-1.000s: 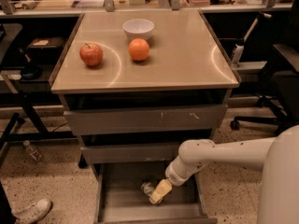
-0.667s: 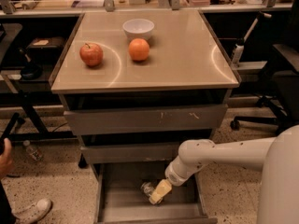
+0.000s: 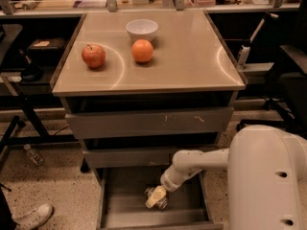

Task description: Pick 7up can from bottom drawer and place on counter

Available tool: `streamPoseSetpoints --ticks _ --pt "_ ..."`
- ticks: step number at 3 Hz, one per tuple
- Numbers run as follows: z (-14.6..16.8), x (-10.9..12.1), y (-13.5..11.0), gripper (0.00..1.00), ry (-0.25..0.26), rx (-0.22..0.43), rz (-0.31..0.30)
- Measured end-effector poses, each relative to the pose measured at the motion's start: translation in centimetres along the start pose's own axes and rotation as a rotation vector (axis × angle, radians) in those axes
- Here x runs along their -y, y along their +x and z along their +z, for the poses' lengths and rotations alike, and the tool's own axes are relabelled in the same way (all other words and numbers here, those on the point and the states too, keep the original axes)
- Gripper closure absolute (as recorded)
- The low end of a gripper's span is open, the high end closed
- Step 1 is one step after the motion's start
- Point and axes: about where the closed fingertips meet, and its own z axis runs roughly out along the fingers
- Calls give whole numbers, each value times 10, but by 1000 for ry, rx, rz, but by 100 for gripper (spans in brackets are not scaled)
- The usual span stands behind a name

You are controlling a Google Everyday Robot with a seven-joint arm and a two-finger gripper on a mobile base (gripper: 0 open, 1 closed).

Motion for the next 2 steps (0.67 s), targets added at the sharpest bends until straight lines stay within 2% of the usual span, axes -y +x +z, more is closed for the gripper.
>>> streamPoseSetpoints --ticks 1,2 --pt "0 0 0 0 0 0 0" --pt "28 3 6 0 -18 -9 10"
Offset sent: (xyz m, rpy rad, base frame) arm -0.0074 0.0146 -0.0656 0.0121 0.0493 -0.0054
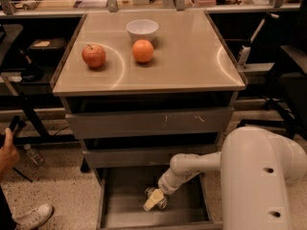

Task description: Pick 7up can from bottom drawer and place on counter

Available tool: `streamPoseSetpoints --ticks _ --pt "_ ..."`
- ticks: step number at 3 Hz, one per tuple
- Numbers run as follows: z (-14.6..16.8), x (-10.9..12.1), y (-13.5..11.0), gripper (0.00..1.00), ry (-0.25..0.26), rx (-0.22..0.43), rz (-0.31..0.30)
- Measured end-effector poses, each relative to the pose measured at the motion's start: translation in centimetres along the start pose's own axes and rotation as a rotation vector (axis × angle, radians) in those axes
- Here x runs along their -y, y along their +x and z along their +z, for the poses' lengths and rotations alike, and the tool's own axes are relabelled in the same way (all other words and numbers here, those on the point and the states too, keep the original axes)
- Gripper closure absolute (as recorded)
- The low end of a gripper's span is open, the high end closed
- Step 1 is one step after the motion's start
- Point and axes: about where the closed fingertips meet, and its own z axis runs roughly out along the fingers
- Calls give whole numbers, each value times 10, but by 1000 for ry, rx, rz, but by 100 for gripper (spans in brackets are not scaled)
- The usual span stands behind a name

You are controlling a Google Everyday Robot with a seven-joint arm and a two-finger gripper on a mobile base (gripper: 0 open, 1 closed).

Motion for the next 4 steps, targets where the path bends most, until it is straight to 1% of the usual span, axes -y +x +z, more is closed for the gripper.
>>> streamPoseSetpoints --ticks 1,2,3,4 --pt "30 10 -1 0 3 2 -1" --pt "54 19 -1 0 0 12 -3" --pt "75 28 7 0 -4 19 13" --pt "87 38 12 0 4 28 23"
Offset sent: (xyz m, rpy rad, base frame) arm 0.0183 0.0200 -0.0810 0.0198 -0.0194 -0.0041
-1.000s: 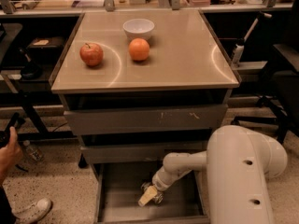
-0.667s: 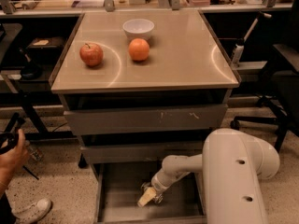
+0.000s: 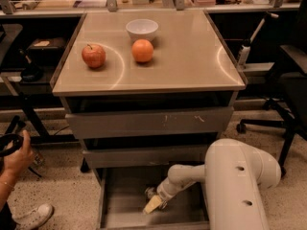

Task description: Pick 7up can from bottom drawer and place on counter

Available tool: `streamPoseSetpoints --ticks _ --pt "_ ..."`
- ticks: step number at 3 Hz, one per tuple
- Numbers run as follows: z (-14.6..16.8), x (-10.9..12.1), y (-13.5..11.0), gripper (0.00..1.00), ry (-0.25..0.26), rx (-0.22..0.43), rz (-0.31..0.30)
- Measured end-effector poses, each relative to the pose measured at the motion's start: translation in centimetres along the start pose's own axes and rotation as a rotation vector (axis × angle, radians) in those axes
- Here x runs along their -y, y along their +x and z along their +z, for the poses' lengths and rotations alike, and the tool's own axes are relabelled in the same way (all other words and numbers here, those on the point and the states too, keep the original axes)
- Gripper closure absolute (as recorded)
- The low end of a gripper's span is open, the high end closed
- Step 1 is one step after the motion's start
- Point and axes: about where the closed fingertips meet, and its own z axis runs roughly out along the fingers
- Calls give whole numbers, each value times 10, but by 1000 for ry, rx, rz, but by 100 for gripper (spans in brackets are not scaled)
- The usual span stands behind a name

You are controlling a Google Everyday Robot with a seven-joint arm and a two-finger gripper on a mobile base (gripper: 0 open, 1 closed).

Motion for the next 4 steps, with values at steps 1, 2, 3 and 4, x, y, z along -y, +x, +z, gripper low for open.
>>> streamPoseSetpoints --ticks 1,2,3,4 --pt "10 8 2 0 5 8 5" --pt "41 19 6 0 -3 31 14" --pt "49 21 12 0 -8 35 19" --pt "49 21 13 20 -8 35 19"
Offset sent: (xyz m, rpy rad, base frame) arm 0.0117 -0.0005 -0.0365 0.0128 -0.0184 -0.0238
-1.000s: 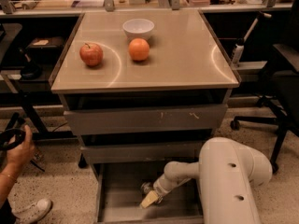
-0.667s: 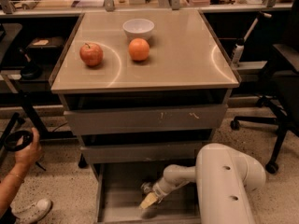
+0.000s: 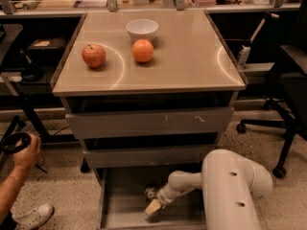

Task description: Pick 7up can from bottom drawer and place on counter

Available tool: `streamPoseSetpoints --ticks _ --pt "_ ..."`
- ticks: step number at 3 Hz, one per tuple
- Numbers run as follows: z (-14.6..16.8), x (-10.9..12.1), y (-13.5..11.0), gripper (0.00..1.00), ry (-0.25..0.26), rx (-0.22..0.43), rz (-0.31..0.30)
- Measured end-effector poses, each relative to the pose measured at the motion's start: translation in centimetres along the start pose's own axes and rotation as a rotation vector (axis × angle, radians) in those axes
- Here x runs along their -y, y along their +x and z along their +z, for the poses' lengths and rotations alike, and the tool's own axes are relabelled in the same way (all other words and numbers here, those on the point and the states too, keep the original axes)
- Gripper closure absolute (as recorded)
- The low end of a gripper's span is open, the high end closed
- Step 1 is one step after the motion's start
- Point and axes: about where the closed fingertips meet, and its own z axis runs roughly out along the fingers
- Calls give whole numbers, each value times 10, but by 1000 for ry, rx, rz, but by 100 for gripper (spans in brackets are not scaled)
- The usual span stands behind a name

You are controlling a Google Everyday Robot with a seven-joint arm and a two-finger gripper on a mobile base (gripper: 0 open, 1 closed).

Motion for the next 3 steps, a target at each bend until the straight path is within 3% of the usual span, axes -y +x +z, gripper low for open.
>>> streamPoseSetpoints --ticks 3 --pt "0 0 0 90 0 0 0"
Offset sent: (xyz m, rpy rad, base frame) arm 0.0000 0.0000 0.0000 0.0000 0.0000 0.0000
